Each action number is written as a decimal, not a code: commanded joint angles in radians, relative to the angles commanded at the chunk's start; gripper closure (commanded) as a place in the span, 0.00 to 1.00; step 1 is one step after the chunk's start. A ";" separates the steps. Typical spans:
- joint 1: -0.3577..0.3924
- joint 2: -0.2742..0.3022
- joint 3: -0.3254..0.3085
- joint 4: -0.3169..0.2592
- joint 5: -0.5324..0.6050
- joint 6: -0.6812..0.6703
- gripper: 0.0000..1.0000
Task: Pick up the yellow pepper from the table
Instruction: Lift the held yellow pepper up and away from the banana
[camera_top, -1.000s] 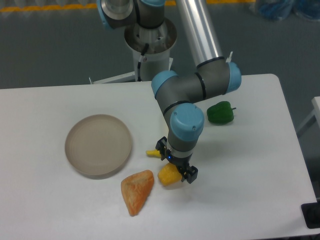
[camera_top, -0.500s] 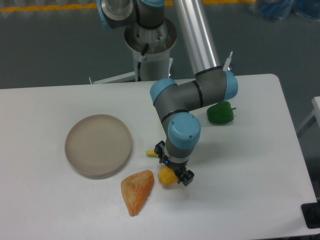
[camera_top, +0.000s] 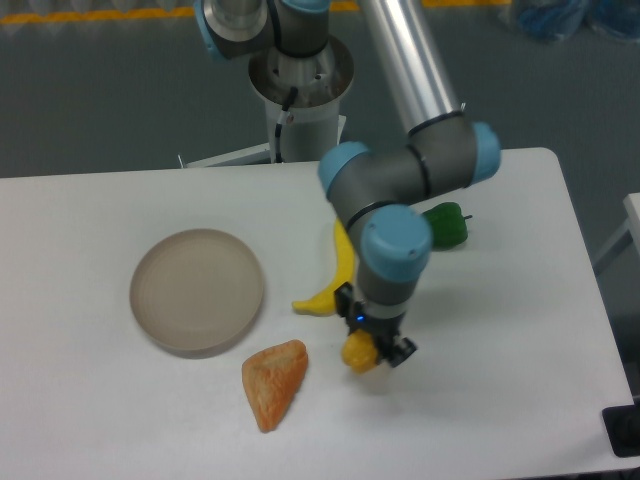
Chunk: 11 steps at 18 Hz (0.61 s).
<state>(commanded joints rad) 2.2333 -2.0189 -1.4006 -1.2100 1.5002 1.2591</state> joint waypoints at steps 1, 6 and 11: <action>0.009 0.012 0.003 -0.028 0.000 0.026 0.79; 0.060 0.041 0.020 -0.072 0.002 0.039 0.78; 0.097 0.054 0.018 -0.121 0.009 0.071 0.79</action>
<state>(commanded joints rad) 2.3301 -1.9650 -1.3821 -1.3315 1.5094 1.3298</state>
